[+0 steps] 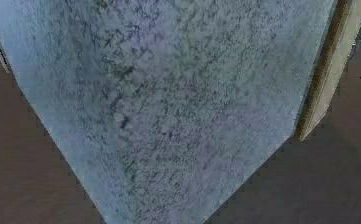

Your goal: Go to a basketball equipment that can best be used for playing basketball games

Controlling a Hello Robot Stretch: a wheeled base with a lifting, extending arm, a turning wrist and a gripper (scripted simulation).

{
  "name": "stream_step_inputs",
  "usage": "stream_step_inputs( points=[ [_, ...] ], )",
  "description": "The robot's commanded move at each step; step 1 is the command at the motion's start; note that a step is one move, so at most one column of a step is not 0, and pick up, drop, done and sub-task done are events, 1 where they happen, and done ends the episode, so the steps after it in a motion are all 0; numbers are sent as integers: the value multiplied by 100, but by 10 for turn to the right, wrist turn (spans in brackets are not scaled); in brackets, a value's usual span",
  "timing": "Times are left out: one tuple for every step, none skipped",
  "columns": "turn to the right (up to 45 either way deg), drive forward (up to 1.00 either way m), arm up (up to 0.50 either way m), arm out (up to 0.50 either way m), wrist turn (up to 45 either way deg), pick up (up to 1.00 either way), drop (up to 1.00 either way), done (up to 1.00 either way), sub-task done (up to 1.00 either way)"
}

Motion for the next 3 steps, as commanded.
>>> stream_step_inputs(
  points=[
    [450,0,0,0,0,0,0,0,0],
    [0,100,0,0,0,0,0,0,0],
    [0,95,0,0,0,0,0,0,0]
  ],
)
